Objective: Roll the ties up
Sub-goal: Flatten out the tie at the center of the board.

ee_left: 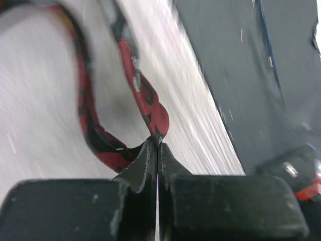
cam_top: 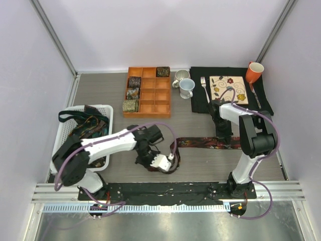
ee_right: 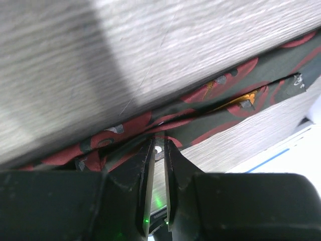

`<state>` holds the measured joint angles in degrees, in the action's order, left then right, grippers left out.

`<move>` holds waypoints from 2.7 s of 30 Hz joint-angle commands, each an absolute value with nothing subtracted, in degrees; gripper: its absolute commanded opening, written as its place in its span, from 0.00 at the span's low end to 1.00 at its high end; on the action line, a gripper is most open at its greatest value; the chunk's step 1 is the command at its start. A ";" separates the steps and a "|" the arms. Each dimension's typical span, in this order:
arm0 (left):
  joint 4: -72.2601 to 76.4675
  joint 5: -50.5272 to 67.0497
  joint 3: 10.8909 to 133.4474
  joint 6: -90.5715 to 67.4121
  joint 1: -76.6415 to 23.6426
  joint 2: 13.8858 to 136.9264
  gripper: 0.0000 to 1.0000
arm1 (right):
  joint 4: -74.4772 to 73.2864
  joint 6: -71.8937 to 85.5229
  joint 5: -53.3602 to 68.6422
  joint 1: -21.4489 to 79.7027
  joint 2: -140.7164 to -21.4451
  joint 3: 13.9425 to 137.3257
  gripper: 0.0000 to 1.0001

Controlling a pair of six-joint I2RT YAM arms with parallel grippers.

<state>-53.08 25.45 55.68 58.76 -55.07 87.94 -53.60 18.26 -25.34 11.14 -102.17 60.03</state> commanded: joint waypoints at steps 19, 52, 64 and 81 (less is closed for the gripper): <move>-74.45 31.89 77.43 48.17 -18.12 105.12 0.29 | -50.71 12.22 -35.69 14.59 -105.82 63.10 0.19; -34.02 21.10 66.09 45.35 -38.32 98.15 1.00 | -54.41 12.30 -16.79 14.41 -93.18 76.82 0.45; -48.23 26.18 80.94 49.83 -39.02 112.85 0.52 | -53.44 11.16 -10.99 9.23 -89.74 74.54 0.45; -48.18 29.88 82.71 43.95 -38.14 109.08 0.72 | -51.77 10.37 -6.51 8.09 -89.47 73.39 0.43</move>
